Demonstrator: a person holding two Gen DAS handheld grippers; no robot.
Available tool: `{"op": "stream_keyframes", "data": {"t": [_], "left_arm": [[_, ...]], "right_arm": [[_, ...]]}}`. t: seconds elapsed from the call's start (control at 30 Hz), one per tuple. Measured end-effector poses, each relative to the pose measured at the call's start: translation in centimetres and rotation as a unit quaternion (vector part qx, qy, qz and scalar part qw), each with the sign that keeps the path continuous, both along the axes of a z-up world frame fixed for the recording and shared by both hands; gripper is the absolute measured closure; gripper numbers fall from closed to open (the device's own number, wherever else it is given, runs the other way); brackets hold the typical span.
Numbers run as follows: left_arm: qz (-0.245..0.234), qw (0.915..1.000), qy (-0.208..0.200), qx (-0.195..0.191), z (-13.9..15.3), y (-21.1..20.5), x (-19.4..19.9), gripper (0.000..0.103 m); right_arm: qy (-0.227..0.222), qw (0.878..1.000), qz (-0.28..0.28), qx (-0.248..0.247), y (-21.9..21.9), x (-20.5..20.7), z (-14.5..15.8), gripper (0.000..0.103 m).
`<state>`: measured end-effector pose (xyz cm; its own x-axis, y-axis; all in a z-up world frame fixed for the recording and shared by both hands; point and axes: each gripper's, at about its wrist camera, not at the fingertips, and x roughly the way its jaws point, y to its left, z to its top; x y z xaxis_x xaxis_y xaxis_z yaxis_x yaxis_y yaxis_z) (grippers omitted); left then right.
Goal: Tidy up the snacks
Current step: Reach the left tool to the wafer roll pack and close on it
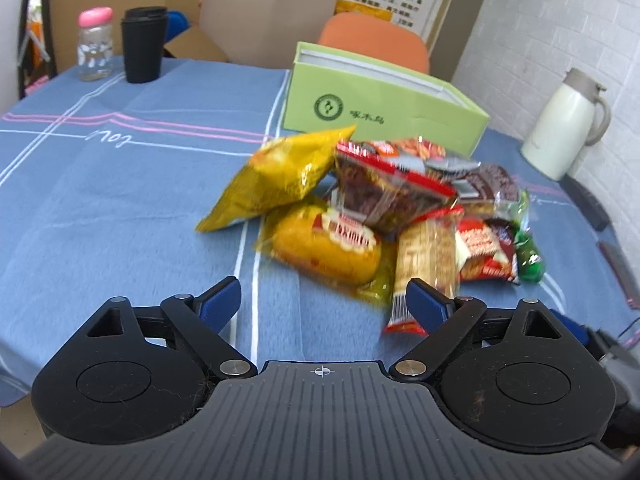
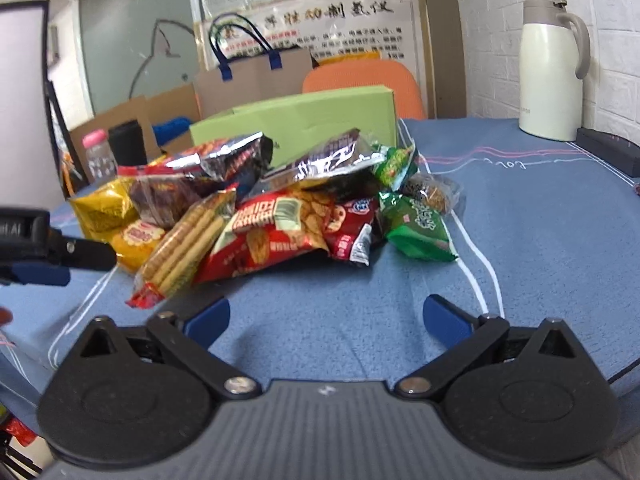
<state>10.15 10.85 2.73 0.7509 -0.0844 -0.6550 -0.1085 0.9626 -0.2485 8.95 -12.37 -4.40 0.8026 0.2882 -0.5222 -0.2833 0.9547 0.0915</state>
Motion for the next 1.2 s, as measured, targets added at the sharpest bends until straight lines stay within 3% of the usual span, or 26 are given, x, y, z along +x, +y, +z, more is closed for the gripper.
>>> {"op": "stream_keyframes", "data": {"t": [0.07, 0.17, 0.3, 0.4, 0.53, 0.6, 0.7, 0.73, 0.8, 0.83, 0.9, 1.07, 1.13, 1.2], "left_arm": [[-0.006, 0.9999, -0.008, 0.001, 0.8, 1.0, 0.1, 0.025], [-0.01, 0.9992, -0.031, 0.024, 2.5, 2.9, 0.2, 0.023], [-0.011, 0.9979, -0.055, 0.032, 4.2, 5.6, 0.8, 0.026], [-0.063, 0.9961, -0.06, -0.009, 4.4, 5.6, 0.4, 0.03], [-0.142, 0.9865, -0.043, -0.07, 3.0, 3.7, 0.4, 0.045], [-0.154, 0.9847, -0.027, -0.077, 2.3, 2.3, 1.3, 0.047], [-0.174, 0.9818, -0.002, -0.076, 1.6, 0.1, 2.9, 0.058], [-0.178, 0.9811, 0.009, -0.074, 1.4, -0.7, 3.5, 0.065], [-0.187, 0.9796, 0.025, -0.069, 0.7, -1.5, 4.3, 0.078], [-0.184, 0.9797, 0.039, -0.069, 0.3, -1.9, 4.9, 0.085], [-0.189, 0.9773, 0.046, -0.085, -0.3, -2.2, 5.2, 0.088], [-0.215, 0.9746, 0.032, -0.056, 0.1, -5.1, 2.6, 0.101], [-0.228, 0.9721, 0.032, -0.044, 0.0, -6.7, 2.3, 0.103], [-0.211, 0.9763, 0.04, -0.026, -0.1, -7.3, 2.6, 0.099]], "right_arm": [[0.028, 0.999, -0.002, -0.019, 0.4, 0.4, 0.9, 0.0], [0.0, 0.998, 0.05, 0.032, 0.8, -0.4, 3.8, 0.0], [-0.011, 0.991, 0.122, 0.045, 4.1, 0.0, 5.7, 0.001], [0.026, 0.99, 0.13, 0.056, 5.4, 1.0, 4.5, 0.001], [0.052, 0.989, 0.127, 0.058, 6.0, 1.8, 3.2, 0.001], [0.05, 0.988, 0.135, 0.052, 6.4, 2.0, 2.8, 0.001], [0.035, 0.988, 0.145, 0.036, 7.1, 2.3, 2.3, 0.005], [0.033, 0.988, 0.148, 0.034, 7.2, 2.4, 2.1, 0.025], [0.042, 0.987, 0.153, 0.04, 6.8, 2.7, 1.7, 0.055], [0.048, 0.985, 0.157, 0.049, 6.3, 2.8, 1.6, 0.061], [0.046, 0.986, 0.153, 0.056, 5.3, 2.4, 1.4, 0.063], [0.042, 0.986, 0.147, 0.07, 2.2, 0.1, 1.8, 0.065], [0.052, 0.987, 0.136, 0.068, 1.6, 0.3, 1.3, 0.052], [0.052, 0.987, 0.13, 0.073, 0.9, 0.5, 1.2, 0.05]]}}
